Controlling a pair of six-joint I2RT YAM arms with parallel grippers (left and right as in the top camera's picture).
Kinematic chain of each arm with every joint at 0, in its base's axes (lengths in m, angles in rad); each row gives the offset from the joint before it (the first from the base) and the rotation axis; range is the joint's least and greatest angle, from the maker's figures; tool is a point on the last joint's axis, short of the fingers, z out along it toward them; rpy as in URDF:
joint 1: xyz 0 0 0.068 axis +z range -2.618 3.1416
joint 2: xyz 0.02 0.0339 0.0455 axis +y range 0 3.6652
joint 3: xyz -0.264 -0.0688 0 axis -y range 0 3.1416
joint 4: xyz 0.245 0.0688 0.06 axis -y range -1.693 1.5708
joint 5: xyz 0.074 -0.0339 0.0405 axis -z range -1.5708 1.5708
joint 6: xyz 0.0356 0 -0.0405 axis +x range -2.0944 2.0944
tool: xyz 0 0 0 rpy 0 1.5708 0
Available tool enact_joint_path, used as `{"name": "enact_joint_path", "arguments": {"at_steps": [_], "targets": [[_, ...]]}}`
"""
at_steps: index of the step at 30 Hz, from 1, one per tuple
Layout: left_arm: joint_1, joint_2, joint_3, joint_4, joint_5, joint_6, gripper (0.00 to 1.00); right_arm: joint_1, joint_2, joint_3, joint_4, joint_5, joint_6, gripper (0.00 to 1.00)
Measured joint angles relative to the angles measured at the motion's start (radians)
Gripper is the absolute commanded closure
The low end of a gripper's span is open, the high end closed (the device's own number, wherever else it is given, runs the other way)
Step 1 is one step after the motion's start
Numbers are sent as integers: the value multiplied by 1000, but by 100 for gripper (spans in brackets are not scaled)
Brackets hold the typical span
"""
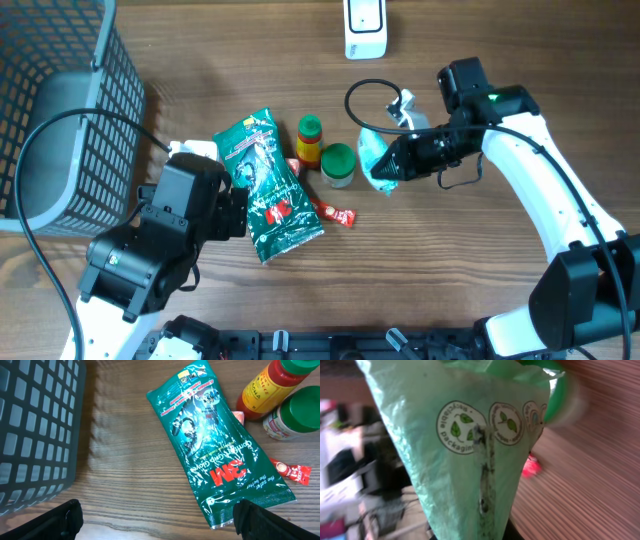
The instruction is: Scan the item barcode
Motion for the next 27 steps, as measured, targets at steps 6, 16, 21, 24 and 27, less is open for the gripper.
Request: {"name": "enact_joint_path", "arguments": {"at_steps": [6, 16, 21, 24, 27], "targets": [[0, 0, 0, 0, 0, 0, 0, -2, 0, -113, -45, -340, -297, 96], [0, 0, 0, 0, 0, 0, 0, 2, 0, -211, -53, -684, -621, 96], [0, 0, 0, 0, 0, 0, 0, 23, 0, -211, -42, -713, -629, 96], [0, 0, 0, 0, 0, 0, 0, 24, 0, -211, -23, -715, -640, 96], [0, 0, 0, 0, 0, 0, 0, 24, 0, -212, 13, -715, -677, 96]]}}
